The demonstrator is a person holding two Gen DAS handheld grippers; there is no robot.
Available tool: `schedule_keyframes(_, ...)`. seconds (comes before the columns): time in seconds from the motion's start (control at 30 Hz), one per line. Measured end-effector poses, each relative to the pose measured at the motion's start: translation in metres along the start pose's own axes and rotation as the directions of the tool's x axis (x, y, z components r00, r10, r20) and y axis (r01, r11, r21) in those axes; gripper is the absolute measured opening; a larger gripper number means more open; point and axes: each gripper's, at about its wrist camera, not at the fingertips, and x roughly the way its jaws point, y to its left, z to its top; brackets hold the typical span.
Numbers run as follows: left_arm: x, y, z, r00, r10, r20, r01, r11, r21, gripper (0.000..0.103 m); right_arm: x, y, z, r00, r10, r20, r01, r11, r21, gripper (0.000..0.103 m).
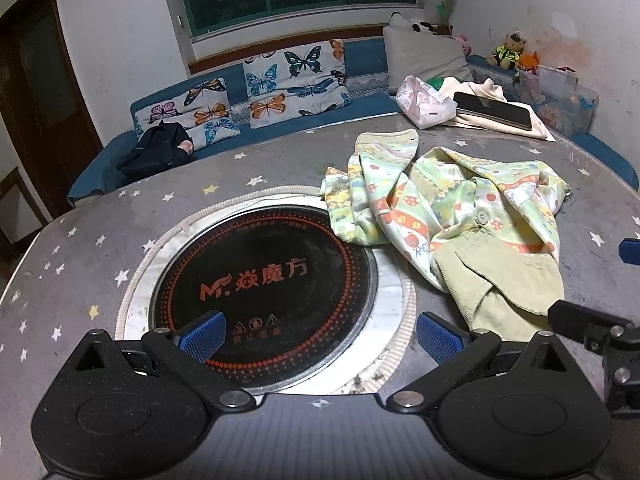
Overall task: Fold clothes
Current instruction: 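Move both grippers open toward the crumpled green printed shirt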
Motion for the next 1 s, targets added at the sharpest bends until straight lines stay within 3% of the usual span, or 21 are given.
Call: schedule_keyframes(1.0, 0.025, -0.027, 0.012, 0.998, -0.034, -0.057, 0.037, 0.998, 0.044, 0.103, 0.02, -0.015, -0.003, 0.998, 0.017, -0.056, -0.015, 0.999, 0.033, 0.103)
